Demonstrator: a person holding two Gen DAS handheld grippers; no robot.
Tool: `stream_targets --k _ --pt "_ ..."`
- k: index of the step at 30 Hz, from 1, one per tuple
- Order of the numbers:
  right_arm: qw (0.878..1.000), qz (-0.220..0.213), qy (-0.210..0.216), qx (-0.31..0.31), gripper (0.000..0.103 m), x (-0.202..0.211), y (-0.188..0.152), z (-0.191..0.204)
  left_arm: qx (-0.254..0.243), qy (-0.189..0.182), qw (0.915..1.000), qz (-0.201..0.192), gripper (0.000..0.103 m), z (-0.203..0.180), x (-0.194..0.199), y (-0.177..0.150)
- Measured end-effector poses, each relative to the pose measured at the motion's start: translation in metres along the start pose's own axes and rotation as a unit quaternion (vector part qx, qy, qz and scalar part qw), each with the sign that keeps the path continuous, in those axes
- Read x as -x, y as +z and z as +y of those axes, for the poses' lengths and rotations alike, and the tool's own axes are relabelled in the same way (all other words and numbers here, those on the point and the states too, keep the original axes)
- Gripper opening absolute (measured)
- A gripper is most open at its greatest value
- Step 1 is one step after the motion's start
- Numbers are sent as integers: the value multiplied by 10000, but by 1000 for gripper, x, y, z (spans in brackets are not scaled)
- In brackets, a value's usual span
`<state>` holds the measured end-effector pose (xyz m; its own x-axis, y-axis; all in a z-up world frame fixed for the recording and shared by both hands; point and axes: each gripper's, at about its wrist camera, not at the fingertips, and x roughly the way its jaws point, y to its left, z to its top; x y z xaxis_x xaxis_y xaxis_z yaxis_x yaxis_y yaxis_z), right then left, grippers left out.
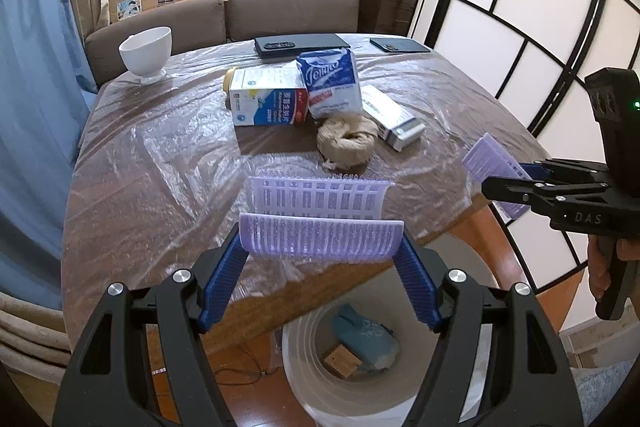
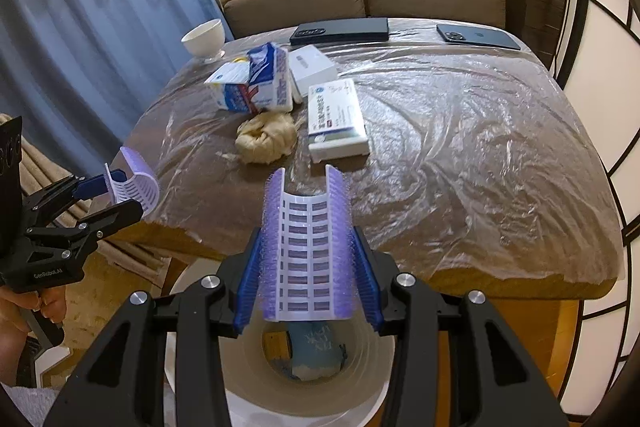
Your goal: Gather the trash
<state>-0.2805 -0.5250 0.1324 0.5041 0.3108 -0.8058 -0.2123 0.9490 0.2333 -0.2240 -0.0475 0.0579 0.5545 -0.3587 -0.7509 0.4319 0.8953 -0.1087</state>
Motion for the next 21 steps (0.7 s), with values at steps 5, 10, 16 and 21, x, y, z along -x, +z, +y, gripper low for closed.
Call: stream_targets --k 5,10,16,21 --pt "9999 101 93 36 42 0 -8 6 -50 -89 9999 67 73 -5 4 -8" --pt "9995 243 152 103 42 -1 -17 14 -146 -165 9996 157 73 -11 6 -16" --pt "9990 408 175 106 42 -5 -27 18 -294 -259 9989 271 73 -19 5 -24" --pt "9985 516 127 126 42 -9 -34 19 -506 -294 9976 378 73 -28 2 -31"
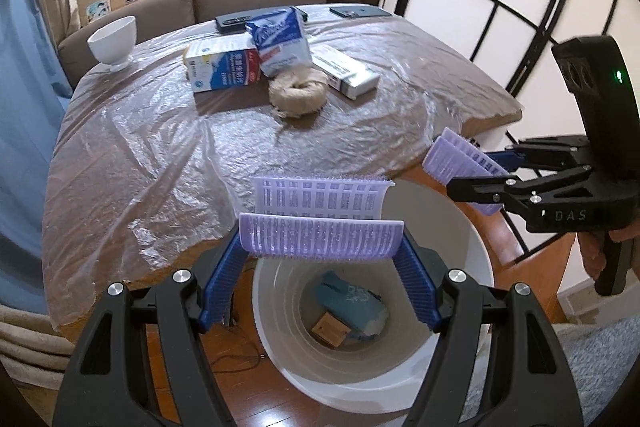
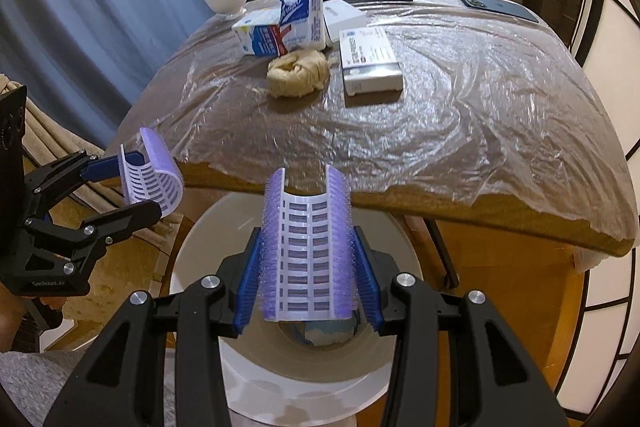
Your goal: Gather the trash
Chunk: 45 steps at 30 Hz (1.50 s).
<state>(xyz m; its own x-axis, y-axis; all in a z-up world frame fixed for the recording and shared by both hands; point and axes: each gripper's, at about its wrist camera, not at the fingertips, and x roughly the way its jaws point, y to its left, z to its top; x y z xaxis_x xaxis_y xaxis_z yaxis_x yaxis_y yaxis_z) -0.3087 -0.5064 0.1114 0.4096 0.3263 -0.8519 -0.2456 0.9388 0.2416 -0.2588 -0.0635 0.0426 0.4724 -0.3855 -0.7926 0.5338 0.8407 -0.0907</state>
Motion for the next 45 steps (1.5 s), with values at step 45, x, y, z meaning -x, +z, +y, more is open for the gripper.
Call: stream_targets --k 45 --pt "9946 1003 -282 37 42 -84 -47 -4 -325 -110 9916 1251 73 -19 -87 -61"
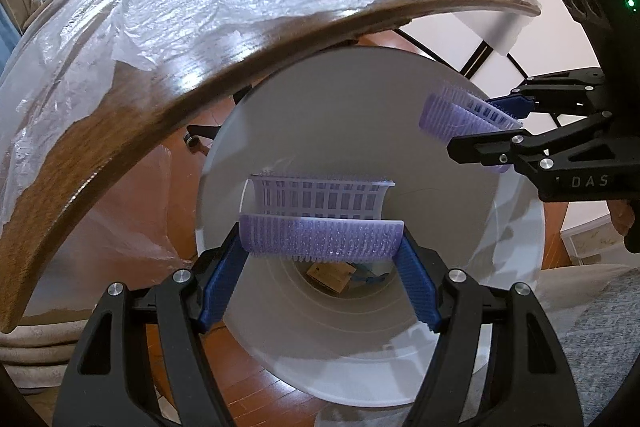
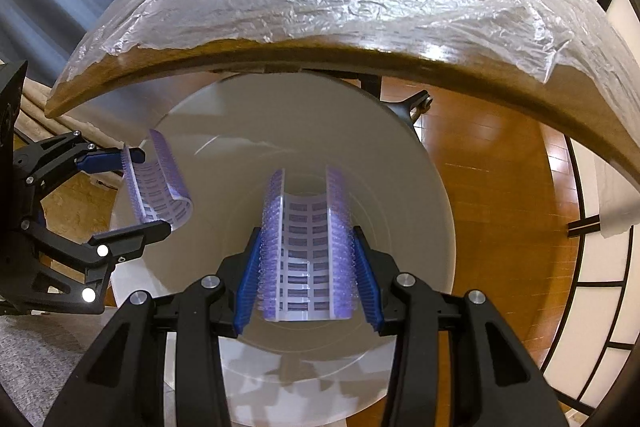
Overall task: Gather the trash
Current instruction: 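Hold the purple combs with both tools above the bin opening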
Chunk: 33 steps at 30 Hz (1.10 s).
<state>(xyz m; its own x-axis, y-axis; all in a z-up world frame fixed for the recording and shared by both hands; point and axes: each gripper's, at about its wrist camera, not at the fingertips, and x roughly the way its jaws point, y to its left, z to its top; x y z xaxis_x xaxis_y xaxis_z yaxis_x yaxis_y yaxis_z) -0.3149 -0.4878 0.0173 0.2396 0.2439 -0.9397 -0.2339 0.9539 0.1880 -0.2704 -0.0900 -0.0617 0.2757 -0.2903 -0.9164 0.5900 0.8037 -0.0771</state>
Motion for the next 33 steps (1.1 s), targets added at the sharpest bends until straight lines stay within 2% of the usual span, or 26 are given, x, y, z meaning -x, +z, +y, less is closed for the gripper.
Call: stream_targets --k 33 --pt "9998 129 -134 58 42 -12 0 0 -49 62 9999 72 73 2 -10 5"
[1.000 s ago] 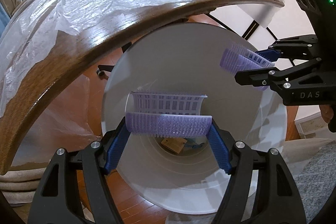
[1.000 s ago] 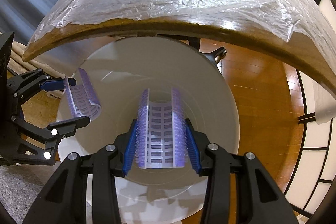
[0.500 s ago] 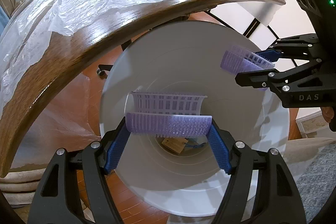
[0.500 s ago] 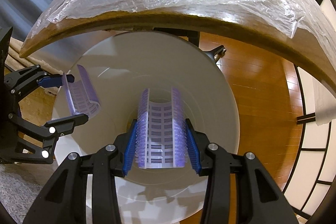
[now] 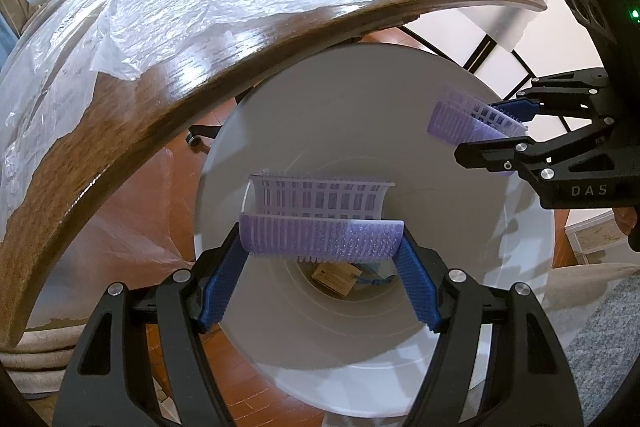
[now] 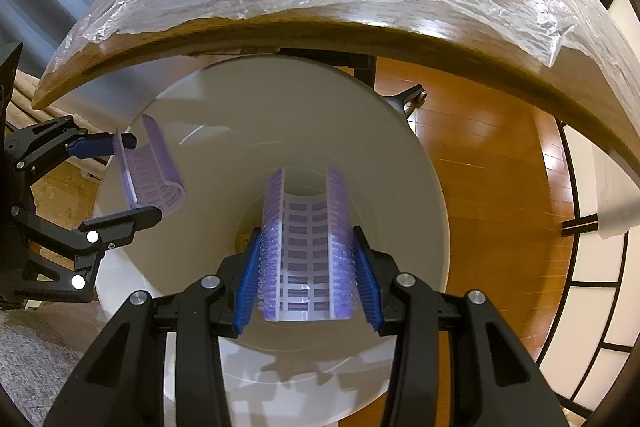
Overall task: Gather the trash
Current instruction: 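Hold the purple combs with both tools above the bin opening, then open both tools to drop the purple combs into the white bin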
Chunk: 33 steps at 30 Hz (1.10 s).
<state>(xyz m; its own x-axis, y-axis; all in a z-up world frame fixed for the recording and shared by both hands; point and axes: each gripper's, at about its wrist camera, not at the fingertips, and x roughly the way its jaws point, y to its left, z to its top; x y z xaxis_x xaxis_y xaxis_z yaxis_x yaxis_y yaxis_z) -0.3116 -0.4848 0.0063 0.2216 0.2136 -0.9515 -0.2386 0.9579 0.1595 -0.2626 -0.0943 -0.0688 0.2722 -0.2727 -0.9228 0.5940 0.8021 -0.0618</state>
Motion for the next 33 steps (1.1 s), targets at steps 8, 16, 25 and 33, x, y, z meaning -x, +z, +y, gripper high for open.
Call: stream_targets --k 8,16,25,33 --pt "10000 3 -3 -4 42 0 0 -1 -12 12 10000 -2 73 1 -1 5" --pt "10000 11 -10 -8 42 2 0 -1 -36 14 10000 10 73 2 -1 8" --pt "9994 -135 -101 -305 80 9 1 -10 478 -132 9986 196 83 20 -8 10" --pt "9972 -646 -222 -291 80 50 1 -12 277 -57 9985 -467 83 9 43 14"
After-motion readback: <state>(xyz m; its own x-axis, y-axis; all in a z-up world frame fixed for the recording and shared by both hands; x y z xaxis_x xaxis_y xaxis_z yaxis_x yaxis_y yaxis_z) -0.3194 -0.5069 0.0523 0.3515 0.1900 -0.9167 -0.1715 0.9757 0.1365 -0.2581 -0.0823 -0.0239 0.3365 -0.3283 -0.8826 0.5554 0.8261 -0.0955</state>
